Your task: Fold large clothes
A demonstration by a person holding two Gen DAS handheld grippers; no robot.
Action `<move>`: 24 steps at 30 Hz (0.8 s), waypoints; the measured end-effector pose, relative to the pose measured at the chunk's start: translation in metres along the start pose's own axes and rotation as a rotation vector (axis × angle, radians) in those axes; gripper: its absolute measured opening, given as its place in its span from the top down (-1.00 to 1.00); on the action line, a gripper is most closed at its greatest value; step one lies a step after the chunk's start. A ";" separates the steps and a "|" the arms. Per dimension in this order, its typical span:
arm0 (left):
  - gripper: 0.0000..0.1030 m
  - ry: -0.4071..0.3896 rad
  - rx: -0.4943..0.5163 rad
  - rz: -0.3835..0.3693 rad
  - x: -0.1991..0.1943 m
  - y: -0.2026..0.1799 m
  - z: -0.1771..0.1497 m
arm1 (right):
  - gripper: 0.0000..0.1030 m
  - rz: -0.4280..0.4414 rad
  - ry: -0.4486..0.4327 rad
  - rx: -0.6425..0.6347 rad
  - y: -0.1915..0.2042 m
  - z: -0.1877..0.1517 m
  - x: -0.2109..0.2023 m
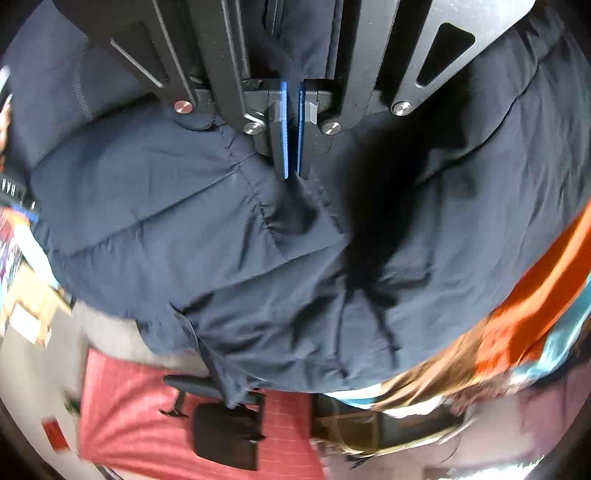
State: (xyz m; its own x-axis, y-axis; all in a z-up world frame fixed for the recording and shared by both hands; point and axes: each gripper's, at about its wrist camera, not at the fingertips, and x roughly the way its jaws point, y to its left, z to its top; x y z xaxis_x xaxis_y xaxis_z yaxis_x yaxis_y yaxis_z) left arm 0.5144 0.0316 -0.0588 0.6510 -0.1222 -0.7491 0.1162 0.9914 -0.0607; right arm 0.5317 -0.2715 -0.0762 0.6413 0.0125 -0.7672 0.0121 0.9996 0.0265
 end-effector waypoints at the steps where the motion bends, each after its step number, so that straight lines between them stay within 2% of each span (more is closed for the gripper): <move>1: 0.77 -0.008 -0.026 -0.013 -0.007 0.005 0.000 | 0.22 0.003 -0.004 0.004 0.000 0.001 -0.003; 2: 0.68 -0.024 -0.050 -0.027 -0.016 0.012 -0.002 | 0.01 0.017 -0.016 0.015 -0.001 0.002 -0.011; 3: 0.35 -0.037 -0.065 -0.033 -0.024 0.017 -0.004 | -0.11 0.033 -0.029 0.026 0.000 0.004 -0.018; 4: -0.08 -0.050 -0.075 -0.033 -0.031 0.020 -0.007 | -0.31 0.043 -0.045 0.035 0.002 0.003 -0.025; 6: -0.34 -0.101 -0.098 -0.026 -0.052 0.028 -0.016 | -0.37 0.055 -0.083 0.032 0.011 0.002 -0.039; 9: -0.38 -0.149 -0.124 -0.015 -0.086 0.042 -0.035 | -0.47 0.102 -0.108 -0.009 0.037 0.002 -0.056; 15: -0.44 -0.151 -0.262 0.053 -0.126 0.082 -0.077 | -0.61 0.205 -0.159 -0.170 0.117 0.002 -0.085; 18: -0.44 -0.123 -0.361 0.150 -0.143 0.117 -0.108 | -0.62 0.231 -0.168 -0.255 0.161 0.004 -0.088; 21: -0.44 -0.126 -0.465 0.199 -0.156 0.149 -0.136 | -0.62 0.227 -0.173 -0.324 0.203 0.006 -0.081; 24: -0.44 -0.123 -0.622 0.251 -0.165 0.187 -0.160 | -0.62 0.216 -0.163 -0.347 0.241 0.009 -0.067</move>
State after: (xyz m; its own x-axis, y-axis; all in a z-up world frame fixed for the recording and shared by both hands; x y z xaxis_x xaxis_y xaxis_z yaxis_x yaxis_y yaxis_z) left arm 0.3087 0.2450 -0.0523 0.6872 0.1467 -0.7115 -0.4779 0.8289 -0.2907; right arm 0.4986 -0.0312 -0.0125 0.7142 0.2454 -0.6555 -0.3756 0.9246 -0.0631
